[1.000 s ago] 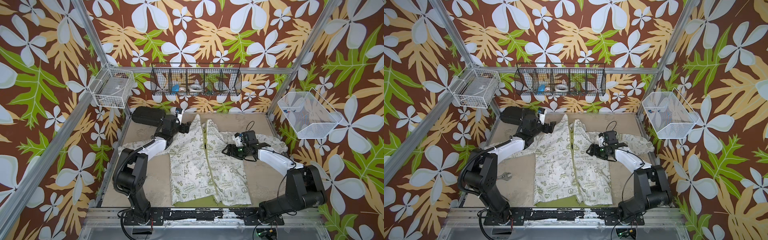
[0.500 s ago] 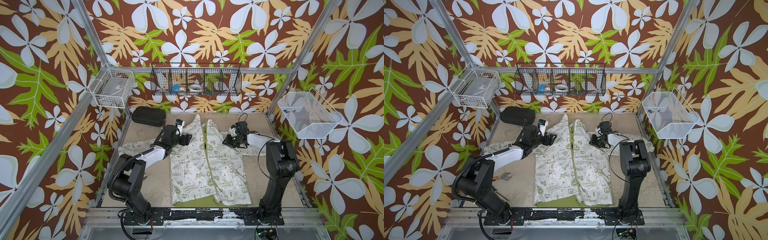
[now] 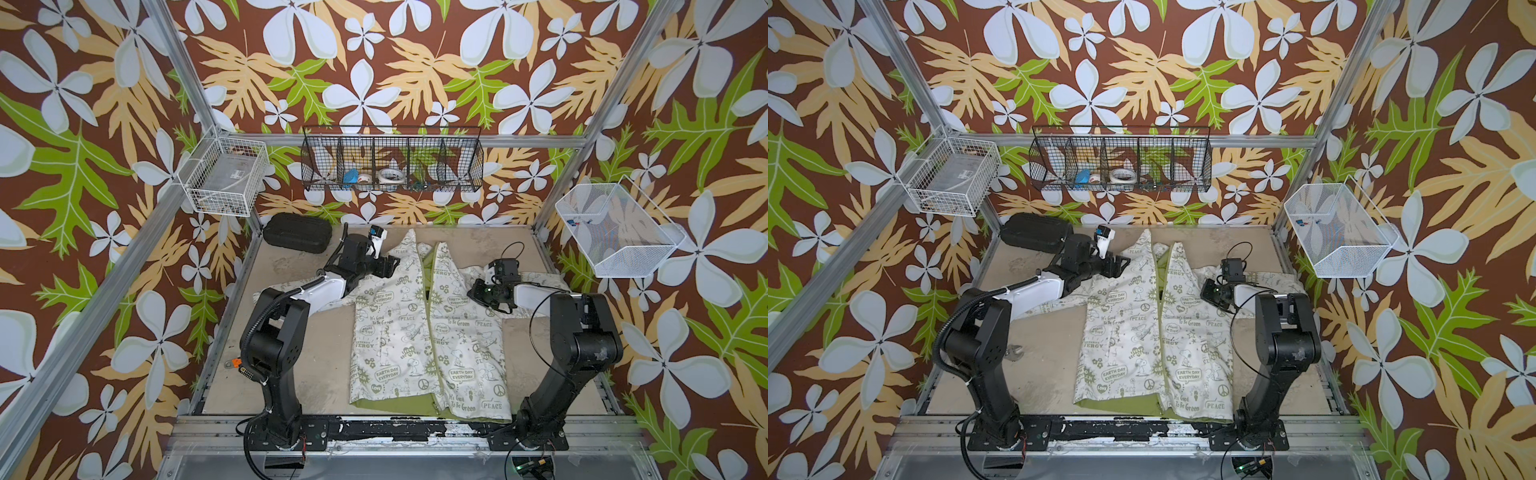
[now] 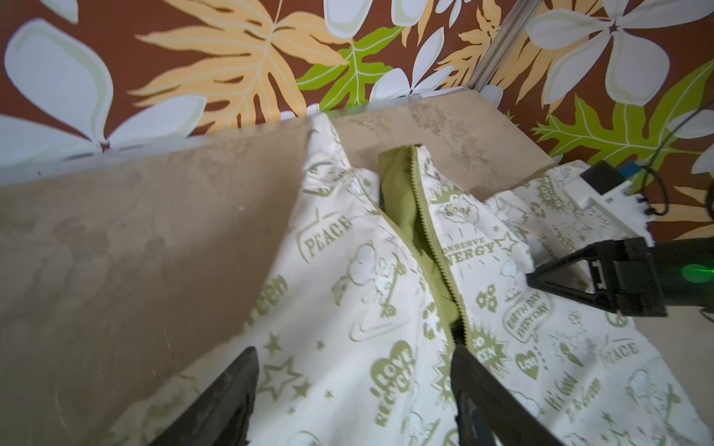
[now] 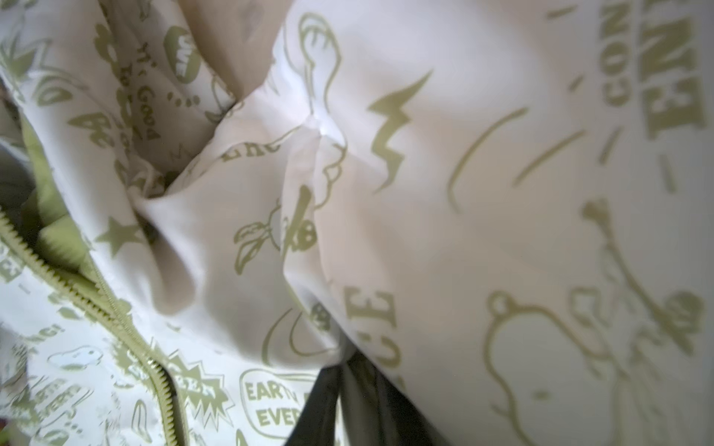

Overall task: Unzip the jacket
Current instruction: Smooth out the jacket at the center of the board.

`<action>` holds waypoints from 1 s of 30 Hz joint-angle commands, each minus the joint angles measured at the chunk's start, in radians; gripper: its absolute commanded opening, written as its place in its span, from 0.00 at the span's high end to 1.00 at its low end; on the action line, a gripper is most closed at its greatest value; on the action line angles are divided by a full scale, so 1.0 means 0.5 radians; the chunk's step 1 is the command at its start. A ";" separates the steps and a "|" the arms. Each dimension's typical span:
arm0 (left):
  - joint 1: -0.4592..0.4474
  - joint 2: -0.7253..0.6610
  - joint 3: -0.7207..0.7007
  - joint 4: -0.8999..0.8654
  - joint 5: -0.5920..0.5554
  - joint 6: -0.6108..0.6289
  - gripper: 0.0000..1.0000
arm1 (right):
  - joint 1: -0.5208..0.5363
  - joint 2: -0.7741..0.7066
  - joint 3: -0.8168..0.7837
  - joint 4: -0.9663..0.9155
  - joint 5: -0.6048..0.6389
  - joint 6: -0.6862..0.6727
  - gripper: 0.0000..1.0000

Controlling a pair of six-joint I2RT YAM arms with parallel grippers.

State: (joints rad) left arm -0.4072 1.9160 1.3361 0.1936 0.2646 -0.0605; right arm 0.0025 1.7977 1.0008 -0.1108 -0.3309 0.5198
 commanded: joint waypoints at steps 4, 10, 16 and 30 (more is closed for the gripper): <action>0.004 0.599 0.970 -0.626 -0.150 0.279 0.17 | 0.068 0.036 0.550 -0.182 -0.262 -0.295 0.47; -0.012 0.961 1.359 -0.704 0.176 0.131 0.22 | 0.124 0.408 1.175 -0.415 -0.312 -0.450 0.39; -0.092 0.968 1.283 -0.709 0.406 0.324 0.37 | 0.125 0.816 1.649 -0.633 -0.433 -0.493 0.39; -0.137 0.001 -0.344 0.219 0.560 0.823 0.98 | 0.248 0.730 1.394 -0.664 -0.736 -0.588 0.65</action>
State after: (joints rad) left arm -0.4763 1.9553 1.2270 0.1539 0.5243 0.2764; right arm 0.1104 2.1841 1.7317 -0.4297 -0.6407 0.2543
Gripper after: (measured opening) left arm 0.053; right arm 0.368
